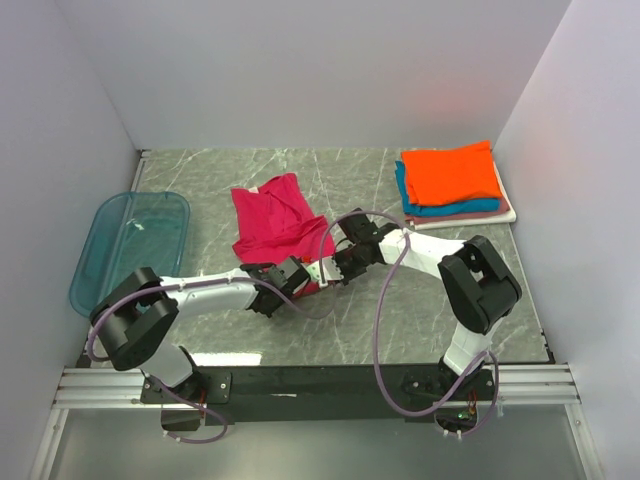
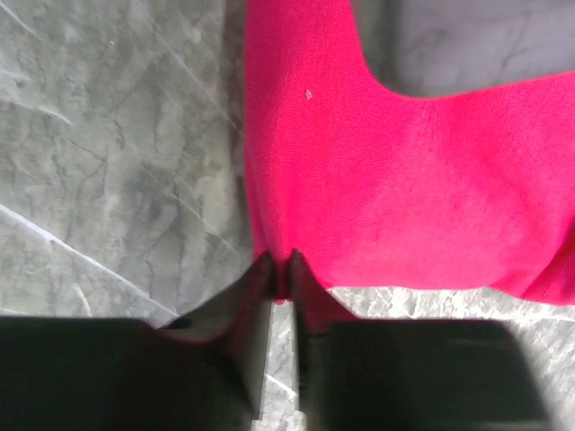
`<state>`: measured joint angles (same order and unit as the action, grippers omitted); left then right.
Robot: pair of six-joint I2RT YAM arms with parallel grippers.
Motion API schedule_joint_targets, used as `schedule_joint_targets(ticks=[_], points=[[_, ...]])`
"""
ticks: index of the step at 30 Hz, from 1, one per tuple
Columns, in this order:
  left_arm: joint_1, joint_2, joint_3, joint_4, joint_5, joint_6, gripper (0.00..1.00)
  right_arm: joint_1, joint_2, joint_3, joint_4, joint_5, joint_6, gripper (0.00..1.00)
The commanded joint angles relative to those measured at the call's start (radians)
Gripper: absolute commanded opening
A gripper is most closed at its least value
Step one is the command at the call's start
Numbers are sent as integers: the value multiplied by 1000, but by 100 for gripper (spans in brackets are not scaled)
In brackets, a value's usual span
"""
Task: Fold and stack the t-shirts
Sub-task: Fold the tshirt
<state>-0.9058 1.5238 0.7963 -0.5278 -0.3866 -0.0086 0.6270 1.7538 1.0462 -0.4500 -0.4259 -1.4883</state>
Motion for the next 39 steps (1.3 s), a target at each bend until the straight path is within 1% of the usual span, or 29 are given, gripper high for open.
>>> schedule_joint_targets(ticks=[1,2,3,5,7,8,13,20,24,31,39], points=[[-15,-88,31,158,51,-2,12,22,27,-3,-42,110,34,14],[-15,-94,27,160,51,-2,12,20,10,-17,-39,104,34,10],[-16,-97,24,161,51,-2,12,22,3,-21,-39,86,39,2],[-15,-109,20,163,57,-2,11,20,-25,-29,-53,59,45,0],[-16,-122,18,164,71,-2,10,19,-62,-37,-62,4,63,0],[-15,-138,15,167,75,33,10,19,-76,-47,-64,-11,71,0],[-16,-185,15,149,109,71,9,17,-152,-75,-72,-105,118,0],[-19,-237,20,103,153,128,8,5,-206,-95,-79,-178,155,0],[-18,-231,17,88,158,131,7,-3,-226,-107,-78,-217,155,0],[-18,-191,-5,94,163,131,6,-4,-251,-138,-73,-202,137,0],[-8,-209,-31,101,167,127,5,-16,-278,-169,-75,-194,106,0]])
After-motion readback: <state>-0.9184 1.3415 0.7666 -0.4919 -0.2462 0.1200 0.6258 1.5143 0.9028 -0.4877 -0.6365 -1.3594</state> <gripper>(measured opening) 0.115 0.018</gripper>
